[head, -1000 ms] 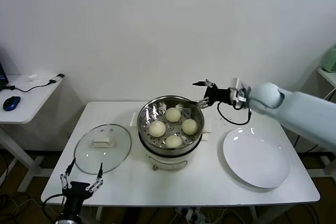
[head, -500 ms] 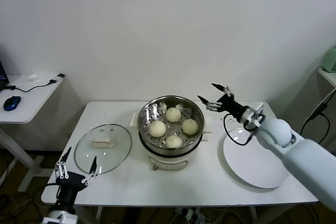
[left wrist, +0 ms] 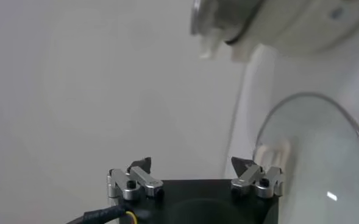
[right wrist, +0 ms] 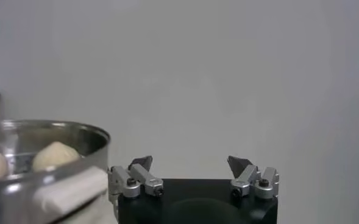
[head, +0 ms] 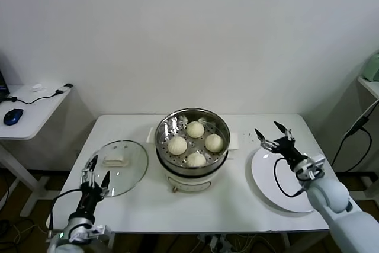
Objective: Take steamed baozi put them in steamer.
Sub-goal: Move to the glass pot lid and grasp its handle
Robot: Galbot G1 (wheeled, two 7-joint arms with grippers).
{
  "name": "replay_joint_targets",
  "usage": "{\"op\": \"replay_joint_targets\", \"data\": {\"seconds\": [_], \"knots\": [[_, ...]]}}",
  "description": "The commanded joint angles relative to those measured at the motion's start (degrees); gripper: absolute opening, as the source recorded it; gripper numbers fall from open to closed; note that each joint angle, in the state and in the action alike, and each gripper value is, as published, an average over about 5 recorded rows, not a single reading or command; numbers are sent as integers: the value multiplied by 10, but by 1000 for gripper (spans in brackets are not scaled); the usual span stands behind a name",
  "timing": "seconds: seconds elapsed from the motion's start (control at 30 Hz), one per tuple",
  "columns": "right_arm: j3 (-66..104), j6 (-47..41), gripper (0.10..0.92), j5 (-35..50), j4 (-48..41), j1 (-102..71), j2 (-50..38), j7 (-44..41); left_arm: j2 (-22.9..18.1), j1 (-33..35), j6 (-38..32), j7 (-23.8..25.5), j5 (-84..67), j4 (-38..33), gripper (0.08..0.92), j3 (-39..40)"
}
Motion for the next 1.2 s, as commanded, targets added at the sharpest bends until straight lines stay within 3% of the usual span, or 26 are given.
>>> {"op": "replay_joint_targets", "data": {"seconds": [0.03,0.43,0.77,1.2], "knots": [[107,6,823,-50,-6,-103,56,2,17,-106,13,-19,135,170,823,29],[117,12,823,-68,-14,-107,68,-7,-3,-194,32,-91,195,287,823,42],[137,12,823,-59,-19,-101,66,-12,0,-248,21,-106,202,356,823,42],[147,22,823,-70,-37,-100,74,-25,0,-284,25,-109,175,378,823,52]]}}
